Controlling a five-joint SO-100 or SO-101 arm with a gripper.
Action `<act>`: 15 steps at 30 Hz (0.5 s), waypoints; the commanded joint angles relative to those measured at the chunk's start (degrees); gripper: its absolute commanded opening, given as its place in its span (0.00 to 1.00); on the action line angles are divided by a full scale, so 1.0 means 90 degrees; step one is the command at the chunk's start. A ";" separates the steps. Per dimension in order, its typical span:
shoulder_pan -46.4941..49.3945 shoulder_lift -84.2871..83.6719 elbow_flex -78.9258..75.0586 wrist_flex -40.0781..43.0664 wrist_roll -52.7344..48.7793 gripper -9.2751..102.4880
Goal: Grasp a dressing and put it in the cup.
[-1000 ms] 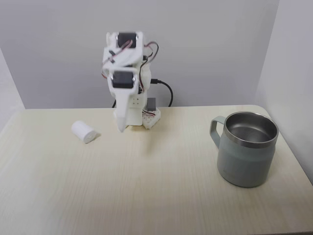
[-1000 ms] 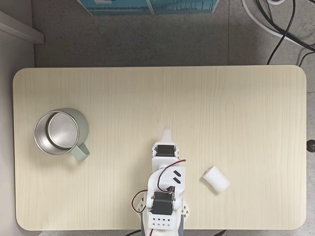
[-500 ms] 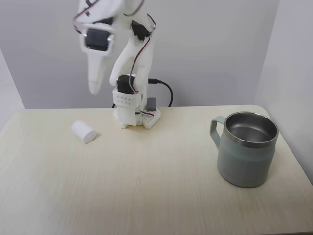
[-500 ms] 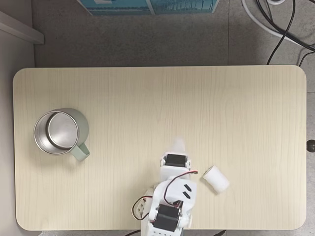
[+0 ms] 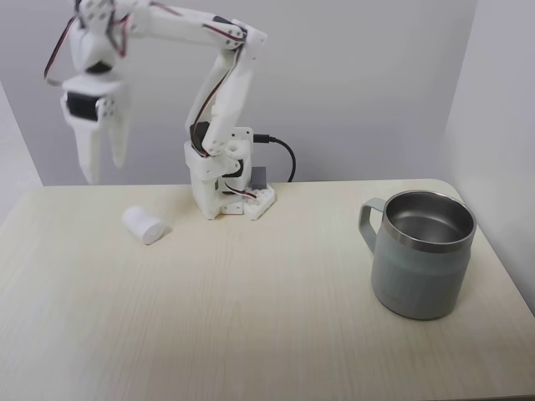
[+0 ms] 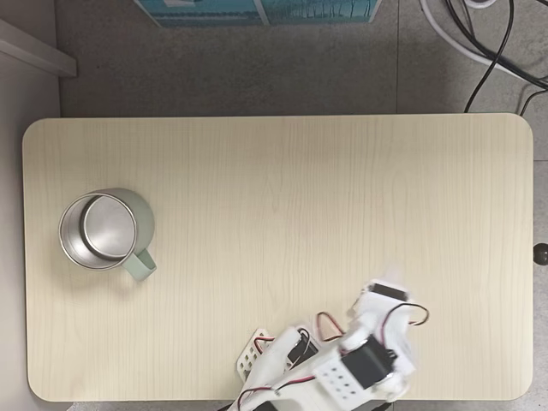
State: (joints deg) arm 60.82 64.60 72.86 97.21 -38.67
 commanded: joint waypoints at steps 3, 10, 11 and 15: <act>0.0537 0.0625 -0.0615 -0.0713 -0.0234 0.29; 0.0684 0.0684 -0.1572 -0.1543 -0.0449 0.30; 0.0684 0.0684 -0.1709 -0.1660 -0.0479 0.30; 0.0762 0.0771 -0.2217 -0.2109 -0.0537 0.30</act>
State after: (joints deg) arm 66.88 71.02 54.76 80.07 -43.07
